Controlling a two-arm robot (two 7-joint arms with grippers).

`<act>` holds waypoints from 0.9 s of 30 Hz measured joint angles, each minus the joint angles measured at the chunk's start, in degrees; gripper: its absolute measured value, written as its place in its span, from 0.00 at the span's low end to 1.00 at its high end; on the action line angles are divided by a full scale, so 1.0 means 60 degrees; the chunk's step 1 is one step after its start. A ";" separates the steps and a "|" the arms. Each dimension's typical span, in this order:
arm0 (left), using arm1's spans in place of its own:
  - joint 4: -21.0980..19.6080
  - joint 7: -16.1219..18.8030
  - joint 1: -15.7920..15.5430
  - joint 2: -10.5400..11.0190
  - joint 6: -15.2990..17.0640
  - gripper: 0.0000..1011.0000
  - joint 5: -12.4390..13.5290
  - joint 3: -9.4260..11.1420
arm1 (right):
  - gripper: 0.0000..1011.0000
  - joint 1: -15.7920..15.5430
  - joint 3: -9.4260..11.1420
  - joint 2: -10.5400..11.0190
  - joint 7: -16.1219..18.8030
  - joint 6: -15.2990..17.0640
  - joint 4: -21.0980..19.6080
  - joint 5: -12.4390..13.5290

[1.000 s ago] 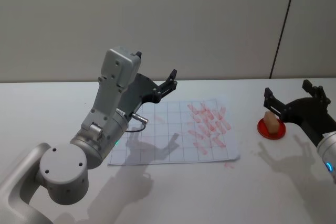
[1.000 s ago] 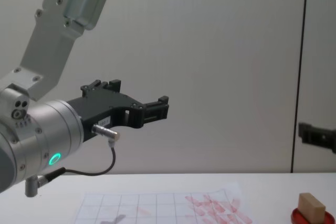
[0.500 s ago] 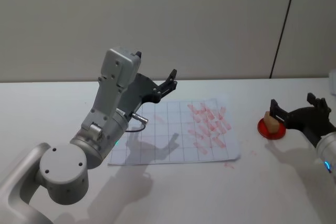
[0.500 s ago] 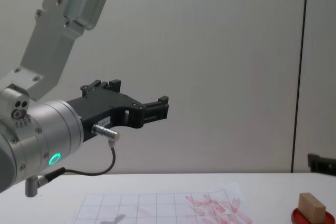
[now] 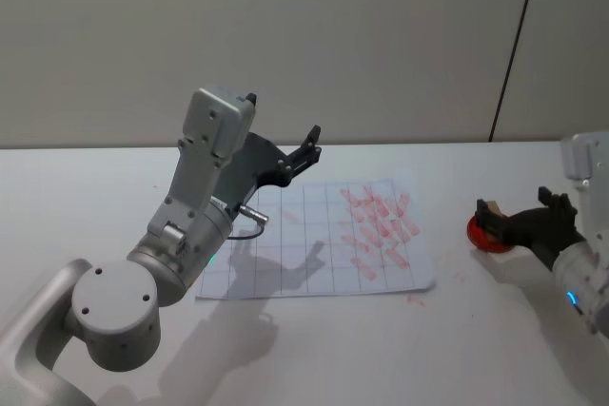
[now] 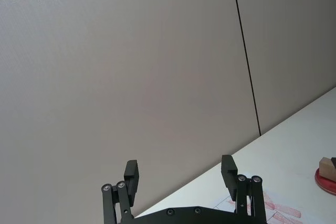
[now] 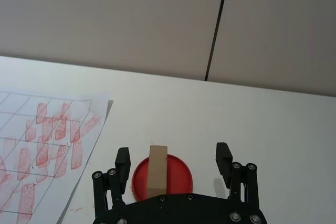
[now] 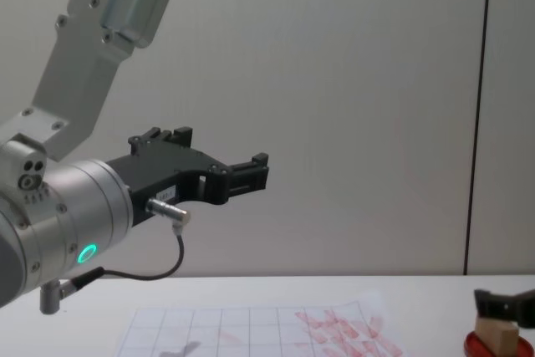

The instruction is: Use the one hand to pick up the stamp and affix it onto the A4 paper.

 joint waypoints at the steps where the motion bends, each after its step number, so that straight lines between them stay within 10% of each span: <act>1: 0.0000 0.0000 0.0000 0.0000 0.0000 0.99 0.0000 0.0000 | 0.99 0.0023 -0.0007 -0.0014 0.0020 0.0019 0.0047 -0.0027; 12: 0.0000 0.0001 0.0000 0.0000 0.0000 0.99 0.0000 0.0000 | 0.87 0.0380 -0.0164 -0.0264 0.0297 0.0190 0.0855 -0.0333; 27: 0.0000 0.0001 0.0000 0.0000 0.0000 0.99 0.0000 0.0000 | 0.39 0.0566 -0.0275 -0.0420 0.0474 0.0051 0.1300 -0.0655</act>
